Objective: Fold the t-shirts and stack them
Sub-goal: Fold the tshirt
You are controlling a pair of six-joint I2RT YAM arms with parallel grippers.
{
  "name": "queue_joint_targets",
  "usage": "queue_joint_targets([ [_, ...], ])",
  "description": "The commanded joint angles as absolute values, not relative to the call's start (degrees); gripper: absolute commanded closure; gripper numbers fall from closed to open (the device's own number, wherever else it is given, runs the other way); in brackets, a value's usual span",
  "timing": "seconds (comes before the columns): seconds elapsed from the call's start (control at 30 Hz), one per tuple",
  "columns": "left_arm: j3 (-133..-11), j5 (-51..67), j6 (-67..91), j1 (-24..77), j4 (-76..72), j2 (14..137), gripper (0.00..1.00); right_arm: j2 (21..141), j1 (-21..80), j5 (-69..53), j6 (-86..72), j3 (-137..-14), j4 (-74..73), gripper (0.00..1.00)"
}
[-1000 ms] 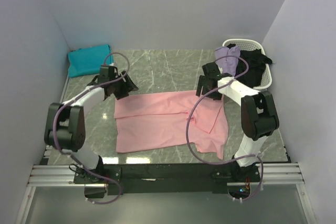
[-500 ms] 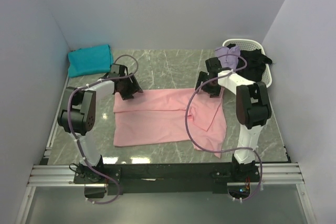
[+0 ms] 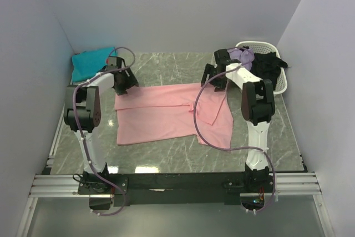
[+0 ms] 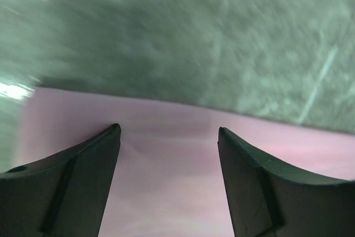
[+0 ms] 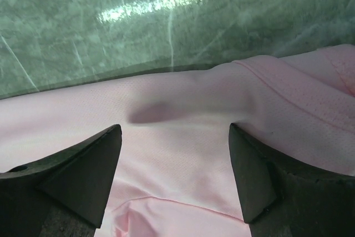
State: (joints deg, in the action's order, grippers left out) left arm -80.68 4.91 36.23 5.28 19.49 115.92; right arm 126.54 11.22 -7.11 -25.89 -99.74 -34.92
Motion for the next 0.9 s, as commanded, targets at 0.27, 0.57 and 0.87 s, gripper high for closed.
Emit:
queue_joint_targets([
  [0.27,-81.4,2.6,32.4,1.7,19.9,112.9,0.18,111.8,11.0,4.6,-20.9,-90.8,-28.6,0.12],
  [0.57,-78.2,6.9,33.1,1.8,16.8,109.4,0.17,114.0,10.7,11.2,-21.3,-90.7,-32.6,0.12],
  [0.87,-78.9,7.2,32.8,2.4,17.5,108.9,0.18,118.4,9.5,12.6,-21.9,-95.4,-34.2,0.18],
])
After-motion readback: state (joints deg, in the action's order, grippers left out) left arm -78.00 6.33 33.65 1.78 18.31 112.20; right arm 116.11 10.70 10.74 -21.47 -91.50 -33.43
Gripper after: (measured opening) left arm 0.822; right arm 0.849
